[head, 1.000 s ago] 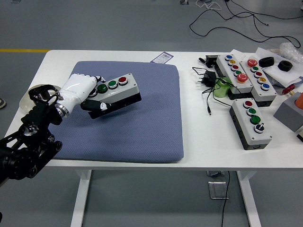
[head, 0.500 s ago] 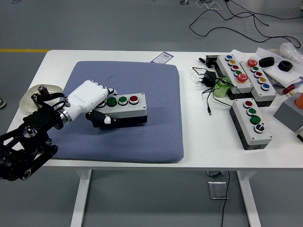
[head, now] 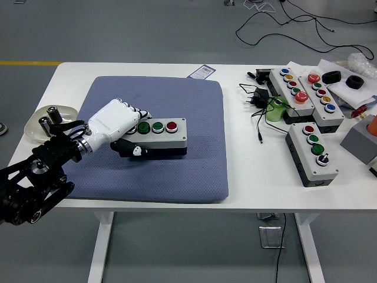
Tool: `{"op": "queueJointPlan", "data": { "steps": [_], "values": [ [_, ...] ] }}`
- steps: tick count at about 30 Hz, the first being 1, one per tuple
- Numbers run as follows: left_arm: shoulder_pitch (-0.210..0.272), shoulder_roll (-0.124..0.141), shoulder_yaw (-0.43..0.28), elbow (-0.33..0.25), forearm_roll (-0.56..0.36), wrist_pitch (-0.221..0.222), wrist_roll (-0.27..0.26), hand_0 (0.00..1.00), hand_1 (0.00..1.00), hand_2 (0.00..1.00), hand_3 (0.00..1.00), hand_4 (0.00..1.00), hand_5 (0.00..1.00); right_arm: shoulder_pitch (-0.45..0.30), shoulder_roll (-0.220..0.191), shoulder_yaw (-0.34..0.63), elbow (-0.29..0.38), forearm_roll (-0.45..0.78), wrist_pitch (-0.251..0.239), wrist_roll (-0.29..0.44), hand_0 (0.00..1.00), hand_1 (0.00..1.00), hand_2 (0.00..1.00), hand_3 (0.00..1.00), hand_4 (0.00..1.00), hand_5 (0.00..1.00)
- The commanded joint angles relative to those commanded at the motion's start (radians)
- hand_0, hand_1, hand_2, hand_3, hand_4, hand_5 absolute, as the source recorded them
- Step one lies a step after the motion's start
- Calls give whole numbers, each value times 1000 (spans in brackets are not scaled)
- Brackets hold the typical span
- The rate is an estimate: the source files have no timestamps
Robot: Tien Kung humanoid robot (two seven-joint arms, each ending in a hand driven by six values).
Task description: Pick up the button,place it on the desk,press the button,press the button
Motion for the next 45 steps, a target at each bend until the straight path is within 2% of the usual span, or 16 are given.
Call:
{"op": "queueJointPlan", "data": {
  "steps": [15, 20, 22, 26, 27, 32, 33, 38, 39, 44, 45],
  "values": [
    [-3, 4, 48, 0, -65, 46, -64, 68, 210, 237, 336, 797, 310, 0, -2, -2, 0, -4, 1, 1, 673, 648, 696, 640, 323, 188],
    [-2, 3, 51, 1, -64, 36, -60, 68, 210, 237, 336, 797, 310, 2, -1, -2, 0, -3, 0, 0, 673, 648, 696, 640, 323, 188],
    [-2, 2, 53, 3, -62, 29, -58, 75, 239, 270, 359, 798, 308, 2, -1, -2, 0, -3, 0, 0, 673, 648, 696, 640, 323, 188],
    [-3, -1, 55, 7, -41, -5, -40, 75, 239, 270, 359, 798, 308, 3, -1, -2, 0, -4, 1, 0, 673, 648, 696, 640, 323, 188],
    [-3, -1, 54, 9, -38, -12, -36, 159, 363, 413, 476, 807, 334, 3, -1, -2, 0, -5, 1, 0, 674, 648, 696, 640, 324, 187],
    [-1, 1, 56, 13, -51, -42, -30, 159, 363, 413, 476, 807, 334, 3, -2, 0, 0, -6, 1, 0, 674, 648, 696, 640, 324, 187],
    [-1, 2, 55, 12, -53, -44, -30, 258, 460, 645, 621, 839, 391, 2, -2, 0, 0, -7, 1, 0, 674, 649, 695, 639, 323, 186],
    [1, 3, 44, 2, -55, -50, -37, 258, 460, 645, 621, 839, 391, 2, -2, 3, 0, -10, 1, 0, 674, 649, 695, 639, 323, 186],
    [1, 3, 42, 0, -56, -53, -38, 327, 534, 791, 703, 902, 492, 1, -2, 4, 0, -11, 1, 1, 674, 649, 695, 639, 323, 190],
    [2, 4, 31, -15, -56, -62, -44, 327, 534, 791, 703, 902, 492, 1, -2, 7, 0, -14, 0, 1, 674, 649, 695, 639, 323, 190],
    [3, 4, 29, -19, -56, -63, -43, 403, 618, 908, 779, 956, 562, 1, -2, 8, 0, -14, 0, 1, 673, 649, 695, 639, 323, 190]
  ]
}}
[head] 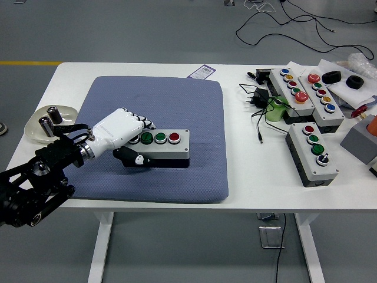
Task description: Pick up the button,place it on the desk,press the button,press the button
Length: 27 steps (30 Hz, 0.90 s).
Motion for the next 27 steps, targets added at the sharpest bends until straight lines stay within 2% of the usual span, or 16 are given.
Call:
{"op": "queueJointPlan", "data": {
  "steps": [5, 6, 15, 17, 18, 22, 24, 27],
  "values": [
    [4, 5, -14, -19, 1, -23, 4, 403, 618, 908, 779, 956, 562, 1, 1, 1, 0, -1, 0, 0, 673, 649, 695, 639, 323, 190],
    [6, 7, -18, -24, 4, -35, 6, 462, 660, 934, 821, 972, 585, 1, 1, 2, 0, -1, 0, 0, 674, 649, 695, 639, 323, 185],
    [17, 14, -36, -44, 1, -87, 13, 488, 685, 941, 831, 976, 596, 2, 1, -3, 0, 4, 1, 0, 674, 649, 695, 639, 323, 186],
    [28, 19, -59, -67, -15, -100, 14, 488, 685, 941, 831, 976, 596, 2, 0, -5, 0, 8, 1, 0, 674, 649, 695, 639, 323, 186],
    [34, 22, -72, -80, -20, -103, 14, 531, 719, 952, 852, 986, 613, 2, 1, -5, 0, 8, 0, 0, 674, 649, 695, 639, 323, 186],
    [61, 36, -139, -142, -27, -109, 16, 531, 719, 952, 852, 986, 613, 2, 1, -5, 0, 9, 0, 1, 674, 649, 695, 639, 323, 186],
    [80, 46, -184, -186, -29, -111, 19, 566, 740, 951, 854, 984, 610, 2, 0, -4, 0, 8, 0, 1, 673, 649, 695, 640, 323, 186],
    [110, 55, -258, -257, -40, -110, 27, 566, 740, 951, 854, 984, 610, 3, 1, -2, 0, 6, 0, 2, 673, 649, 695, 640, 323, 186]
  ]
}}
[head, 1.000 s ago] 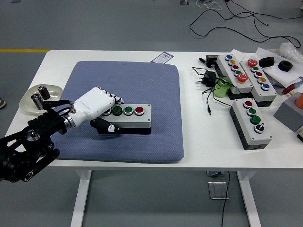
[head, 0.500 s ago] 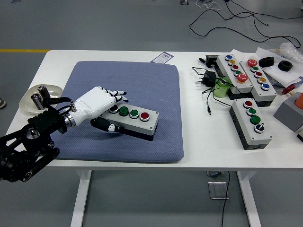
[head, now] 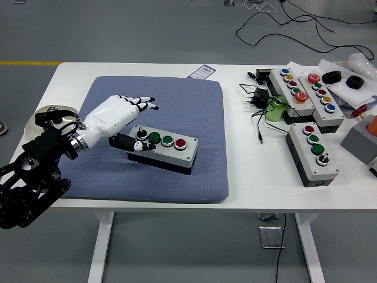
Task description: Pick up the button,place it on the desk,press the button,press the button
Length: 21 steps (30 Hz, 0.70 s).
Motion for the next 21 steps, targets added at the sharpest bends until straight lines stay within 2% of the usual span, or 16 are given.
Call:
{"op": "queueJointPlan", "data": {
  "steps": [2, 3, 5, 8, 9, 14, 15, 20, 21],
  "values": [
    [21, 2, -53, -50, -10, 6, 13, 566, 740, 951, 854, 984, 610, -1, 1, 2, 0, 1, -1, 0, 673, 649, 695, 640, 323, 186],
    [26, 2, -67, -65, -10, 8, 19, 439, 574, 667, 810, 935, 838, -1, 1, 2, 0, 1, -1, 0, 673, 649, 695, 639, 323, 187],
    [46, 4, -108, -120, -6, 9, 59, 439, 574, 667, 810, 935, 838, 0, 2, 3, 0, 0, 0, 0, 673, 649, 695, 639, 323, 187],
    [66, 9, -138, -196, -25, -23, 118, 439, 574, 667, 810, 935, 838, 0, 2, 6, 0, -1, -1, -1, 673, 649, 695, 639, 323, 187],
    [69, 10, -140, -214, -33, -32, 134, 121, 101, 167, 671, 844, 998, 0, 2, 6, 0, -1, -1, -1, 673, 649, 695, 639, 322, 188],
    [85, 20, -127, -293, -94, -85, 200, 121, 101, 167, 671, 844, 998, -1, 3, 8, 0, -3, -1, -1, 673, 649, 695, 639, 322, 188],
    [87, 22, -120, -305, -113, -99, 213, 12, 2, 50, 606, 774, 998, -1, 3, 9, 0, -3, -1, -2, 673, 649, 695, 640, 322, 188],
    [87, 26, -84, -351, -209, -174, 261, 12, 2, 50, 606, 774, 998, -2, 2, 10, 0, -4, -1, -2, 673, 649, 695, 640, 322, 188],
    [85, 25, -77, -356, -218, -197, 271, 2, 2, 4, 596, 717, 998, -2, 2, 10, 0, -4, -1, -2, 673, 649, 695, 640, 322, 187]
  ]
}}
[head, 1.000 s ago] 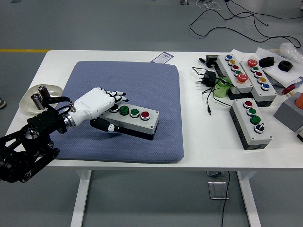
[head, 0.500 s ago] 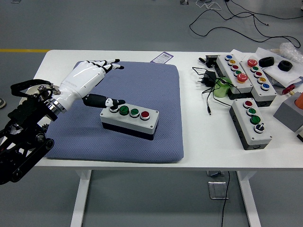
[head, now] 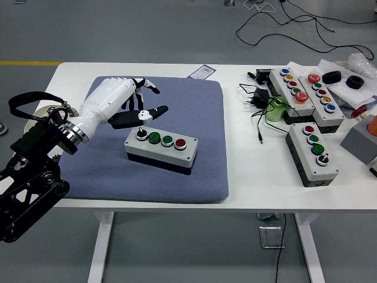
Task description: Pick up the button,place it on the desk,press the button,press the button
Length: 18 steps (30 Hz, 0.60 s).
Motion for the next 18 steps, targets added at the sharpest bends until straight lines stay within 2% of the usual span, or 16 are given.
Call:
{"op": "queueJointPlan", "data": {
  "steps": [3, 6, 10, 18],
  "values": [
    [-5, -3, 26, -3, -13, -54, 27, 2, 2, 4, 596, 717, 998, -1, 0, -2, 0, 1, 0, 0, 673, 649, 695, 640, 322, 187],
    [-8, -3, 52, -3, -28, -79, 44, 2, 2, 2, 600, 709, 998, -2, -1, -4, 0, 3, 0, 0, 672, 649, 695, 639, 322, 186],
    [-16, -3, 81, -1, -35, -94, 64, 2, 2, 2, 600, 709, 998, -2, -1, -7, 0, 6, 0, 0, 672, 649, 695, 639, 322, 186],
    [-30, -12, 111, 28, -29, -91, 82, 2, 2, 2, 610, 703, 998, 0, -1, -6, 0, 6, 0, 1, 673, 649, 695, 639, 322, 186]
  ]
}}
